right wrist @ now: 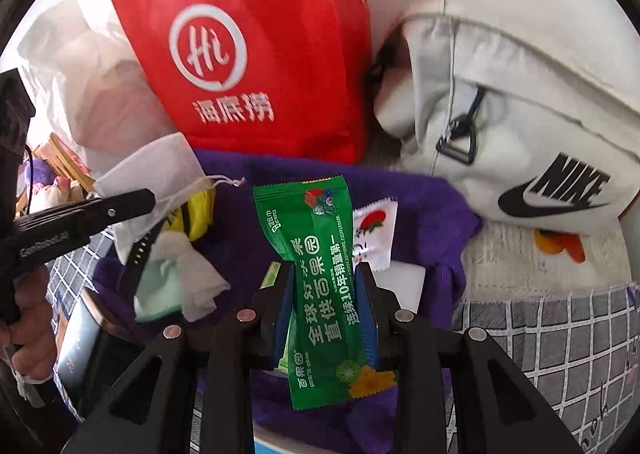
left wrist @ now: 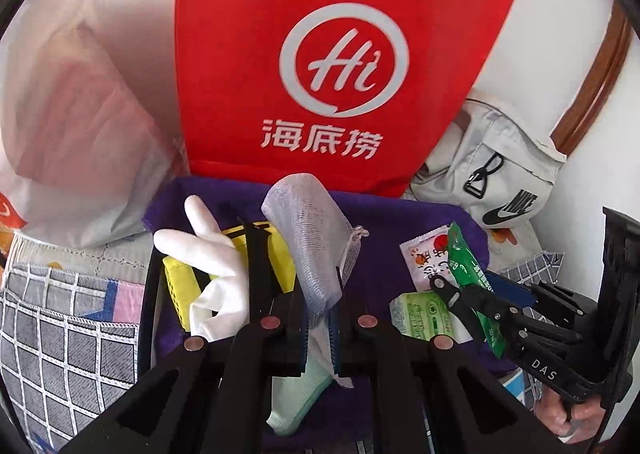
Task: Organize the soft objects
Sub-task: 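Carry the green packet with the right tool while the left tool carries the mesh bag to the towel, then release the green packet onto the towel with the right tool while the left tool releases the mesh bag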
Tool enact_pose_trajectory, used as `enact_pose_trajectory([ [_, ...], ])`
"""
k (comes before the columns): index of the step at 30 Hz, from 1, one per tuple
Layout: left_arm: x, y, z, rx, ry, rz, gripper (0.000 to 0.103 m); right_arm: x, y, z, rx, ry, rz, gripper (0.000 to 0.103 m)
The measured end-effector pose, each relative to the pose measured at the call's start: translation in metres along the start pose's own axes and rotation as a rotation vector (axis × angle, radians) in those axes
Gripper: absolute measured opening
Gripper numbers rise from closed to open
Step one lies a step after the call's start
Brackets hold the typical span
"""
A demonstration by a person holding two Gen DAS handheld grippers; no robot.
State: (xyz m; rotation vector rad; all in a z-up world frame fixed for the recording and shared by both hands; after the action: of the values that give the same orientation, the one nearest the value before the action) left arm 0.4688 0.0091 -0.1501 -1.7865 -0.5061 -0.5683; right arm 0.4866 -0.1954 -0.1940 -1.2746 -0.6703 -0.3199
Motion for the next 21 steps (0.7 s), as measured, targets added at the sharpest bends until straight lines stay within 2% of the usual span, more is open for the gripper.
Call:
enact_pose_trajectory([
  [11, -0.005, 0.016, -0.006, -0.035, 0.013, 0.052, 0.009, -0.004, 0.010, 0.011, 0.024, -0.036, 0.012, 0.033],
  [17, -0.008, 0.021, -0.007, -0.043, 0.004, 0.082, 0.018, -0.006, 0.016, 0.010, -0.021, -0.047, 0.026, 0.035],
  [19, -0.008, 0.020, -0.007, -0.040, 0.007, 0.084, 0.026, -0.006, 0.016, 0.012, -0.024, -0.060, 0.025, 0.042],
  [21, -0.008, 0.019, -0.007, -0.032, 0.007, 0.082, 0.040, -0.006, 0.015, 0.014, -0.023, -0.068, 0.017, 0.058],
])
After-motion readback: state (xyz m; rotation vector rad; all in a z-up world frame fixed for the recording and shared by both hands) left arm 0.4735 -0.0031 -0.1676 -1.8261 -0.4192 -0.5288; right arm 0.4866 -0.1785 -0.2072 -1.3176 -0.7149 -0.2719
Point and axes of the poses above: each gripper's, at about its wrist camera, not at the fingertips, and y roughly the way its jaws point, z to its left, x to its top, the point moved 3 cm from there along y, roughly the way its jaws point, and after that the axes turned 1 degree about -z, right-handed, at the moved point
